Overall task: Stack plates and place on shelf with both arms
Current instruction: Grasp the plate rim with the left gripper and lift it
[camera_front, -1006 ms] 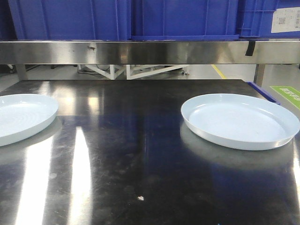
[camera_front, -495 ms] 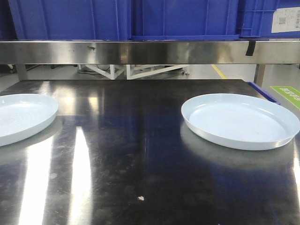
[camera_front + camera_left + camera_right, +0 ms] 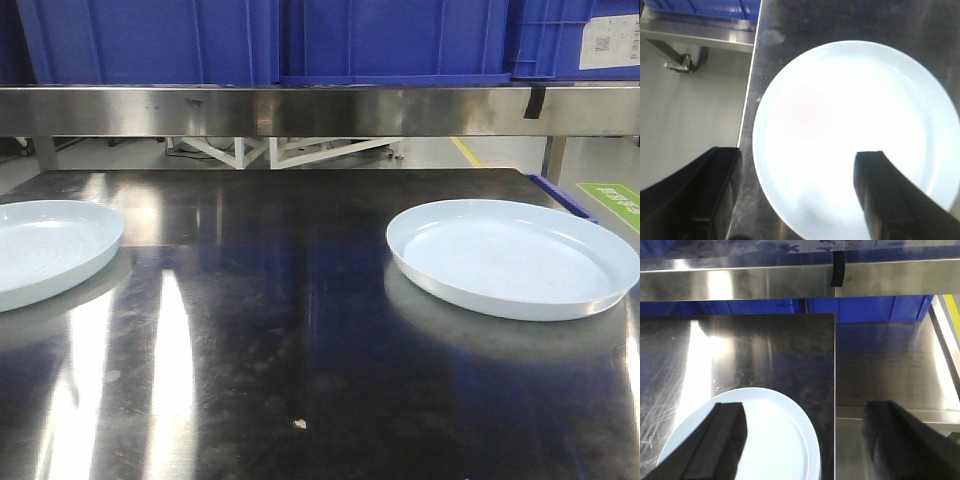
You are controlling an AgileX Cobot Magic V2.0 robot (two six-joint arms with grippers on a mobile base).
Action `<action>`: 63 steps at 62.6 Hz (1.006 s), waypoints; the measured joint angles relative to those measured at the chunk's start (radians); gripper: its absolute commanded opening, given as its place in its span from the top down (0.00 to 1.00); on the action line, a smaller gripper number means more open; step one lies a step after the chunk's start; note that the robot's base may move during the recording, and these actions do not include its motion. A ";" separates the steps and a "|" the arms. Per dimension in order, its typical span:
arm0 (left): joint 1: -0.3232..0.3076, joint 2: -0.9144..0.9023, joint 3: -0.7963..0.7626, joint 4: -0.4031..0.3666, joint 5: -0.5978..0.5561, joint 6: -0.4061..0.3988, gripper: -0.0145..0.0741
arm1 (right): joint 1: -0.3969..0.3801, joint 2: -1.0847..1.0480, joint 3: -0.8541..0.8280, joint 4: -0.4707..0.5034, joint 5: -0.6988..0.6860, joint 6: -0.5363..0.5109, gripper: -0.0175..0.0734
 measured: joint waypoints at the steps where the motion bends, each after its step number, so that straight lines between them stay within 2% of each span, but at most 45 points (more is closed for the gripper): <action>1: 0.000 0.010 0.000 0.006 -0.007 -0.004 0.24 | 0.000 0.000 0.000 0.000 0.002 0.000 0.16; 11: 0.007 0.070 0.000 0.040 -0.032 -0.018 0.24 | 0.000 0.000 0.000 0.000 0.024 0.000 0.16; 29: 0.079 0.127 0.000 0.049 -0.066 -0.021 0.24 | 0.000 0.000 0.000 0.000 0.045 0.000 0.16; 63: 0.081 0.210 0.000 0.038 -0.117 -0.021 0.24 | 0.000 0.000 0.000 0.000 0.045 0.000 0.16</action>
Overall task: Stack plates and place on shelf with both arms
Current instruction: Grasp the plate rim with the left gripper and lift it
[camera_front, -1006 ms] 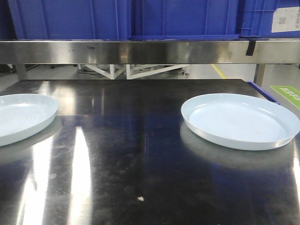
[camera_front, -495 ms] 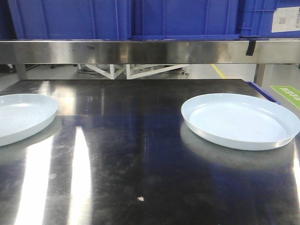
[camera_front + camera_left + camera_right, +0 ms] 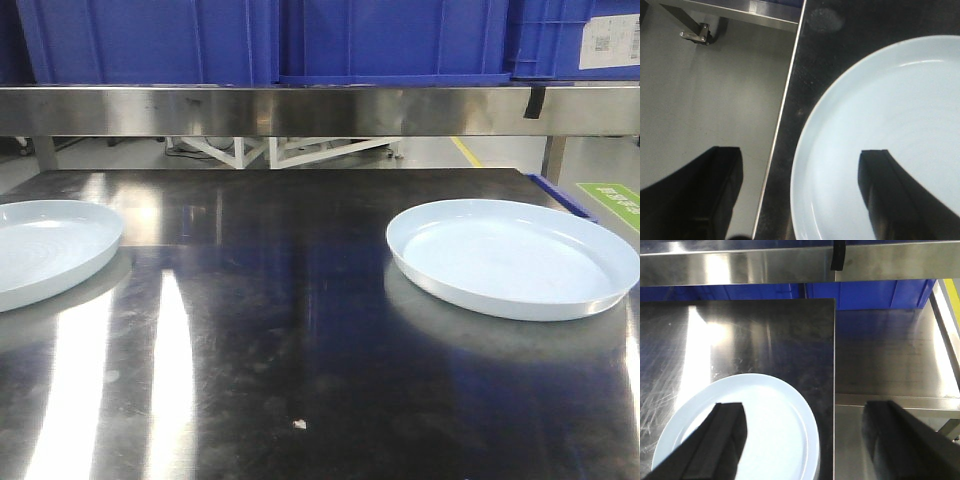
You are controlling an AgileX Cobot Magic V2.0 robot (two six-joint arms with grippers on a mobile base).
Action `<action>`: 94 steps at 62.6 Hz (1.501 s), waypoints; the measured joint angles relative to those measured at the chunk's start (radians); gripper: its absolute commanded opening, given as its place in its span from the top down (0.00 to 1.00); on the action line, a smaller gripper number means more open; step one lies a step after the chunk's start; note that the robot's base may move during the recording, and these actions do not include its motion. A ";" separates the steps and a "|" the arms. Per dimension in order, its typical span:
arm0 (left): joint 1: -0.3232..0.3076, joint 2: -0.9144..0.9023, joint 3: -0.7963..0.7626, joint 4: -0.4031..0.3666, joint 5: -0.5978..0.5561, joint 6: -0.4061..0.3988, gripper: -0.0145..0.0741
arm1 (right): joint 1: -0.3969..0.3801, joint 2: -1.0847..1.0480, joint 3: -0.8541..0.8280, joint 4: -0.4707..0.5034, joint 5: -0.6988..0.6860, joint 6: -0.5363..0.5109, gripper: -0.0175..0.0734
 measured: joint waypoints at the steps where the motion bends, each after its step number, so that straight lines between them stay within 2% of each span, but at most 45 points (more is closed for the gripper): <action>1: 0.000 0.000 0.000 0.000 0.000 0.000 0.24 | 0.000 0.000 0.000 0.000 0.000 0.000 0.16; 23: 0.000 0.071 0.000 0.000 -0.019 -0.001 0.24 | 0.000 0.000 0.000 0.000 0.000 0.000 0.16; 29: 0.000 0.076 0.000 0.000 -0.019 -0.001 0.27 | 0.000 0.000 0.000 0.000 0.000 0.000 0.16; 36: 0.000 0.076 0.000 0.000 -0.024 -0.001 0.38 | 0.000 0.000 0.000 0.000 0.000 0.000 0.16; 49: 0.000 0.076 0.000 0.000 -0.026 -0.001 0.75 | 0.000 0.000 0.000 0.000 0.000 0.000 0.16; 53: 0.000 0.076 0.000 0.000 -0.026 -0.001 0.73 | 0.000 0.000 0.000 0.000 0.000 0.000 0.16; 61: 0.000 0.076 0.000 -0.004 -0.026 -0.001 0.74 | 0.000 0.000 0.000 0.000 0.000 0.000 0.16; 76: -0.012 0.076 -0.103 -0.071 0.058 -0.001 0.74 | 0.000 0.000 0.000 0.000 0.000 0.000 0.16; 83: -0.048 0.070 -0.180 -0.095 0.073 0.001 0.74 | 0.000 0.000 0.000 0.000 0.002 0.000 0.16; 94: -0.146 0.062 -0.274 -0.140 0.094 0.001 0.74 | 0.000 0.000 0.000 0.000 0.002 0.000 0.16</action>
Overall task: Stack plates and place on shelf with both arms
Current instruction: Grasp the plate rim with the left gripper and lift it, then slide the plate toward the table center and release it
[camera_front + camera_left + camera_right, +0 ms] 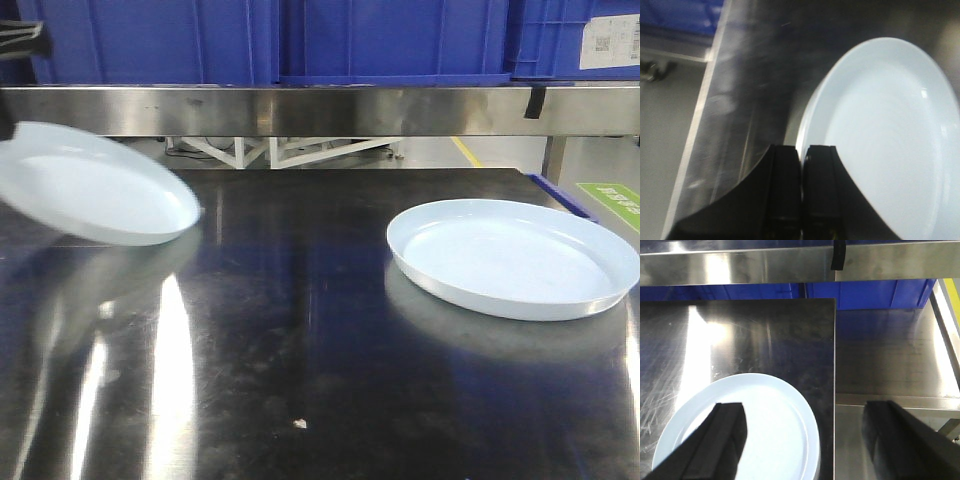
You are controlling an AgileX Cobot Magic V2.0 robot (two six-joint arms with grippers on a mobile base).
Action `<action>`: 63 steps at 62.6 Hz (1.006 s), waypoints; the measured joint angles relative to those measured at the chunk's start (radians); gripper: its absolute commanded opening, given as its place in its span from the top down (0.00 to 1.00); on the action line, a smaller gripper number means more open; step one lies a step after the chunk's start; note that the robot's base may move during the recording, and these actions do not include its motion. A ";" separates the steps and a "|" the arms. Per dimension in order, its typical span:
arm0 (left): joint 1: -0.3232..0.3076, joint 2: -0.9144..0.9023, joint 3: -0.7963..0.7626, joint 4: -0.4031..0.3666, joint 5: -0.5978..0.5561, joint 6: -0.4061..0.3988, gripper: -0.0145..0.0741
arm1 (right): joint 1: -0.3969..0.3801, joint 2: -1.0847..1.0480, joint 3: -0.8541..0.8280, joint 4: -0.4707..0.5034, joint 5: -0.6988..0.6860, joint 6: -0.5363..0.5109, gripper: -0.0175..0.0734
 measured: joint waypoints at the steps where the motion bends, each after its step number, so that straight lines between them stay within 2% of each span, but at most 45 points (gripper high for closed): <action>1: -0.010 0.000 -0.005 -0.002 0.000 0.000 0.74 | 0.000 0.000 0.000 0.000 0.000 0.000 0.16; 16: -0.188 0.000 -0.024 -0.034 0.000 0.000 0.74 | 0.000 0.000 0.000 0.000 0.000 0.000 0.16; 27: -0.277 0.025 -0.026 -0.039 -0.004 0.000 0.74 | 0.000 0.000 0.000 0.000 0.000 0.000 0.16; 39: -0.314 0.053 -0.026 -0.039 -0.007 0.000 0.74 | 0.000 0.000 0.000 0.000 0.000 0.000 0.16; 54: -0.320 0.074 -0.026 -0.039 -0.009 0.000 0.74 | 0.000 0.000 0.000 0.001 0.000 0.000 0.16; 63: -0.320 0.074 -0.026 -0.037 -0.004 0.000 0.66 | 0.000 0.000 0.000 0.001 0.000 0.000 0.16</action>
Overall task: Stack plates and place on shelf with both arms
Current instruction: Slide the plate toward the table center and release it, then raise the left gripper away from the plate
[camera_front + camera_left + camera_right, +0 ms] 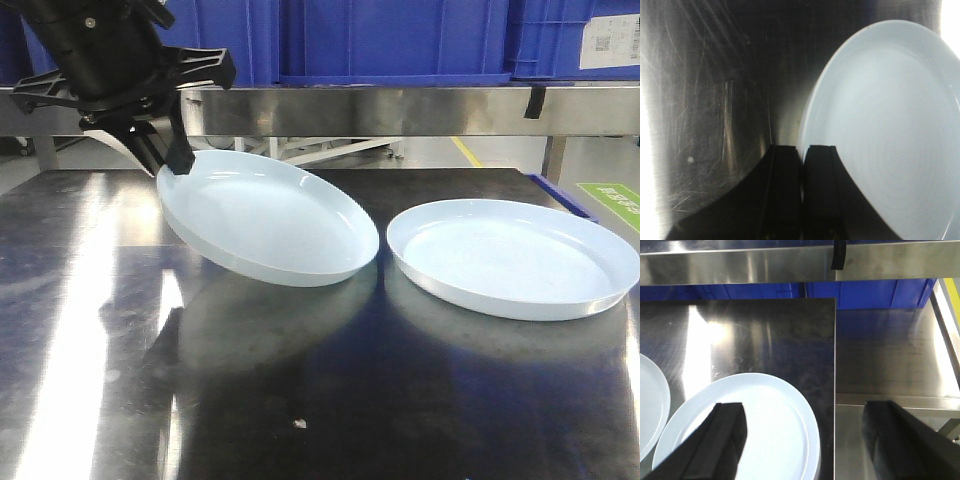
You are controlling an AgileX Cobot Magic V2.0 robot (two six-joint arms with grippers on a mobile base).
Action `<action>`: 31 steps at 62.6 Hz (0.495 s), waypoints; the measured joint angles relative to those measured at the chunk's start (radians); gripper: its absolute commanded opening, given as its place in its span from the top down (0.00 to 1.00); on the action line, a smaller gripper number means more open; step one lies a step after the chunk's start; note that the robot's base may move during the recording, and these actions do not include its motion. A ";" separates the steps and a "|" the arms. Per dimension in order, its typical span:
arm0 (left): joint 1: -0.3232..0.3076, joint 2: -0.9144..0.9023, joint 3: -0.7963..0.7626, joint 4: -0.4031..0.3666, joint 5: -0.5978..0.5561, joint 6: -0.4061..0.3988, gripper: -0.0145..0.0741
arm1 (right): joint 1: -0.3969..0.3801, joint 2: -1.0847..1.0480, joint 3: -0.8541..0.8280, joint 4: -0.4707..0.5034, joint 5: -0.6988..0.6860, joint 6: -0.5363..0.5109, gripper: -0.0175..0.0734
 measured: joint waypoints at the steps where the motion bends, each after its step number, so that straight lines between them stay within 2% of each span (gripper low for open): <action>1: 0.000 0.000 0.000 0.000 0.001 0.000 0.65 | 0.000 0.000 0.000 0.000 0.000 0.000 0.16; 15: 0.000 0.000 0.000 0.035 0.021 0.000 0.34 | 0.000 0.000 0.000 0.000 0.000 0.000 0.16; 26: 0.000 0.000 0.000 0.060 0.022 -0.002 0.34 | 0.000 0.000 0.000 0.000 0.000 0.000 0.16; 31: 0.000 0.000 -0.005 0.066 0.026 -0.002 0.39 | 0.000 0.000 0.000 0.000 0.000 0.000 0.16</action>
